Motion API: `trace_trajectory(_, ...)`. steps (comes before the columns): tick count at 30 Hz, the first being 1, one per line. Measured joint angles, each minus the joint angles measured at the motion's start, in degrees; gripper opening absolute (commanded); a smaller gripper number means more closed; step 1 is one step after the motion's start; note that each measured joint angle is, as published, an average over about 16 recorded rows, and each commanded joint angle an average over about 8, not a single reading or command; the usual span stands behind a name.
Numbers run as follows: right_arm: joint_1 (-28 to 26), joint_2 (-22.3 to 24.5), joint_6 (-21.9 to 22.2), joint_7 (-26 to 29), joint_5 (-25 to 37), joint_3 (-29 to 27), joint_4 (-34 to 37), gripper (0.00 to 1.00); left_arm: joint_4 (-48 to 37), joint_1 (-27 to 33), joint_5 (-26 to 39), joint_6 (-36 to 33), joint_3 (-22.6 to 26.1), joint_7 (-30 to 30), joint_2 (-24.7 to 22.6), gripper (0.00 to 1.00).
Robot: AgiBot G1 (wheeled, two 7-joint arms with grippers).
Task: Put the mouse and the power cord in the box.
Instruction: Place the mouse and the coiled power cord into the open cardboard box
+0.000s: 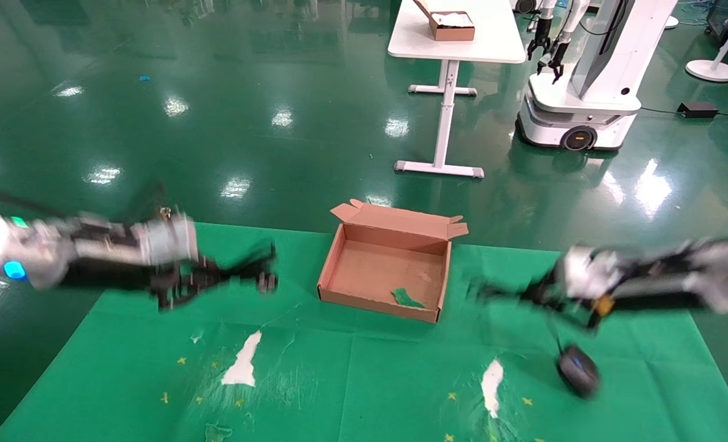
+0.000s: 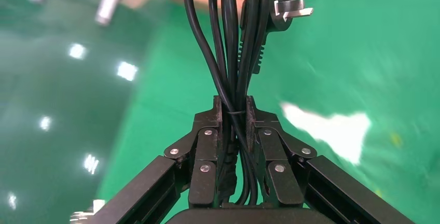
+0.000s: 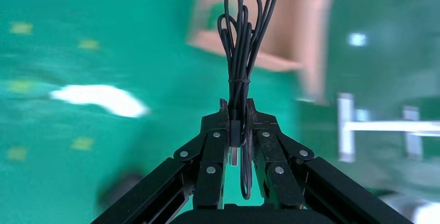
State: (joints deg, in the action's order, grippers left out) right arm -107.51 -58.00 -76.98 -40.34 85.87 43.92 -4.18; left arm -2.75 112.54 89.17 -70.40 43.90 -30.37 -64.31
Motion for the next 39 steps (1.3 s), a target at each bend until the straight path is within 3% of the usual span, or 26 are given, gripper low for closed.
trace_trajectory(8,-4.4,-3.0,3.7,1.1,-3.4,-2.4,-1.3,0.00,-0.3,6.0,-4.7,5.6,-3.1,7.7,-3.2,0.00)
trace_trajectory(15,-2.7,-11.4,16.1,-0.4,-5.6,-4.1,-0.2,0.00,1.3,8.2,-7.7,14.6,-5.1,11.6,-8.4,0.00)
trace_trajectory(23,3.5,-18.5,28.6,-1.6,-7.1,-4.9,-0.3,0.00,3.3,7.8,-9.8,22.4,-6.5,12.8,-11.9,0.00)
trace_trajectory(28,7.5,-19.9,30.3,-0.2,-8.5,-5.1,-1.6,0.00,3.8,7.0,-10.2,22.9,-6.7,13.1,-12.1,0.00)
trace_trajectory(37,11.8,-19.9,30.0,4.6,-11.0,-4.9,-3.3,0.01,3.7,6.2,-9.7,16.4,-6.3,13.8,-10.3,0.00)
trace_trajectory(38,12.0,-19.9,30.1,5.1,-11.2,-4.8,-3.4,0.07,3.7,6.2,-9.7,15.6,-6.2,13.8,-10.1,0.00)
trace_trajectory(39,12.2,-19.9,30.2,5.7,-11.5,-4.8,-3.4,0.19,3.6,6.2,-9.6,14.9,-6.2,13.7,-9.9,0.00)
